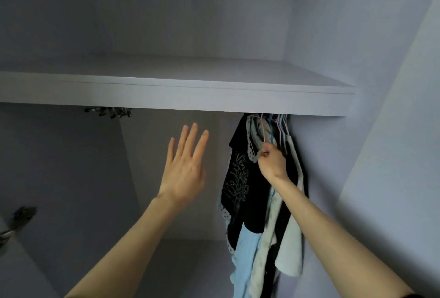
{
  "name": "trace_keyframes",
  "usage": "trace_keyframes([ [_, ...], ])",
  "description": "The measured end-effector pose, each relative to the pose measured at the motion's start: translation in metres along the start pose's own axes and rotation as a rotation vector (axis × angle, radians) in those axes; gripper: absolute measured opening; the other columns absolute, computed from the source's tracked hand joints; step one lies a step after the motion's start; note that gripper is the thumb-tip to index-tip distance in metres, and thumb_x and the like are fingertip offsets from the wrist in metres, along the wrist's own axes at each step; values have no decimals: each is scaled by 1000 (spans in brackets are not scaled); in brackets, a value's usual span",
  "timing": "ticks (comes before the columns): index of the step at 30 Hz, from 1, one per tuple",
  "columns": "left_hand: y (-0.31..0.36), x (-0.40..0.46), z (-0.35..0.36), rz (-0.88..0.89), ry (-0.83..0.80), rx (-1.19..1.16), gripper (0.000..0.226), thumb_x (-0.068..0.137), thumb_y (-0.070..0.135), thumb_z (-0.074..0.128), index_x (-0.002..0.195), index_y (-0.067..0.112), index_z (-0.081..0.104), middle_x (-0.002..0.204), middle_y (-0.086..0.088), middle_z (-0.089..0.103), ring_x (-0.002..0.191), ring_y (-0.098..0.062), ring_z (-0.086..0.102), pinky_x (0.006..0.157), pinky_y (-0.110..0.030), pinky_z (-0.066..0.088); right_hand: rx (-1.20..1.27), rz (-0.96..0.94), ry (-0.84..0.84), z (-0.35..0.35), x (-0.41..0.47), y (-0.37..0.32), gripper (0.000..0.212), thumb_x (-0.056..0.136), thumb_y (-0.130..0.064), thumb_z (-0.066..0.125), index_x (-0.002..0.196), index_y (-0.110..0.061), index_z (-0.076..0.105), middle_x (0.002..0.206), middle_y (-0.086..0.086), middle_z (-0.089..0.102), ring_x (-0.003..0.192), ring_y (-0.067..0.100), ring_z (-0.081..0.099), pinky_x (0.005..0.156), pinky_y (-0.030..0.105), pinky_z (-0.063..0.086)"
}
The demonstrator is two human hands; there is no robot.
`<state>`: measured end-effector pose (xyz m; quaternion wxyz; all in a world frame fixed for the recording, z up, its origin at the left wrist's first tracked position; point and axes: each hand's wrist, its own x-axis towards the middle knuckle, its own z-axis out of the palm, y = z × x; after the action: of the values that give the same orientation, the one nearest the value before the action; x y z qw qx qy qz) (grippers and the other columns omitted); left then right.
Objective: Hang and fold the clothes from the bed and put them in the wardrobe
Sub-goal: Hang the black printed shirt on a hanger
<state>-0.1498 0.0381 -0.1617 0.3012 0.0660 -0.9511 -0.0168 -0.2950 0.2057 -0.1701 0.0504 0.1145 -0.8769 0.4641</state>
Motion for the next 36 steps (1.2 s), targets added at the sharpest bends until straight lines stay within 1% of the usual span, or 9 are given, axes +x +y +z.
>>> trace_keyframes([
  [4, 4, -46, 16, -39, -212, -168, 59, 95, 14, 40, 149, 17, 17, 156, -6, 17, 144, -22, 13, 116, -37, 18, 16, 21, -124, 1, -63, 10, 33, 97, -11, 44, 129, -11, 53, 124, 9, 58, 114, 21, 55, 93, 23, 40],
  [7, 6, -79, 17, -35, -354, -310, 52, 95, 15, 40, 146, 18, 28, 145, -5, 37, 129, -25, 39, 104, -37, 34, 60, 84, -174, -3, -114, 18, 29, 98, -14, 44, 125, -11, 55, 117, 8, 63, 107, 18, 59, 85, 20, 44],
  [9, 8, -108, 11, -26, -417, -418, 48, 96, 16, 40, 143, 20, 35, 143, -4, 42, 126, -26, 45, 99, -37, 39, 79, 128, -148, -6, -158, 21, 28, 99, -12, 41, 121, -11, 57, 110, 6, 66, 100, 15, 61, 72, 15, 45],
  [18, 79, -250, -4, 355, -727, -705, 35, 99, 18, 42, 133, 19, 51, 136, 0, 52, 122, -18, 50, 95, -19, 34, 158, 459, -121, -27, -391, 66, 24, 92, -5, 43, 104, -7, 65, 86, 2, 66, 64, 7, 61, 54, 7, 41],
  [21, 122, -303, -12, 560, -856, -730, 34, 98, 15, 44, 131, 14, 54, 133, -3, 55, 120, -18, 53, 100, -20, 34, 145, 623, -32, -55, -484, 95, 21, 95, -9, 47, 104, -3, 64, 87, 7, 66, 65, 9, 59, 52, 9, 40],
  [25, 170, -360, -16, 770, -961, -755, 33, 98, 15, 44, 129, 14, 55, 132, -1, 56, 118, -15, 55, 102, -20, 35, 81, 778, 141, -88, -581, 124, 20, 94, -8, 49, 87, 1, 65, 87, 20, 68, 70, 16, 65, 56, 12, 41],
  [27, 212, -398, -24, 926, -1019, -765, 33, 98, 16, 44, 128, 16, 56, 133, 0, 56, 120, -14, 53, 101, -17, 34, 77, 865, 289, -114, -636, 136, 22, 93, -7, 48, 99, 4, 66, 95, 20, 69, 68, 19, 64, 55, 11, 42],
  [30, 252, -428, -33, 1076, -1085, -762, 35, 100, 19, 39, 132, 19, 53, 134, 1, 55, 122, -14, 51, 95, -12, 30, 170, 952, 452, -134, -680, 142, 26, 97, -8, 45, 111, 6, 61, 91, 16, 66, 53, 0, 58, 49, 8, 41],
  [36, 369, -512, -57, 1362, -1172, -752, 35, 100, 22, 39, 133, 18, 52, 136, 2, 53, 124, -11, 48, 101, -11, 27, 209, 1091, 690, -191, -799, 165, 29, 100, -11, 40, 120, 2, 57, 110, 23, 65, 86, 26, 63, 60, 11, 45],
])
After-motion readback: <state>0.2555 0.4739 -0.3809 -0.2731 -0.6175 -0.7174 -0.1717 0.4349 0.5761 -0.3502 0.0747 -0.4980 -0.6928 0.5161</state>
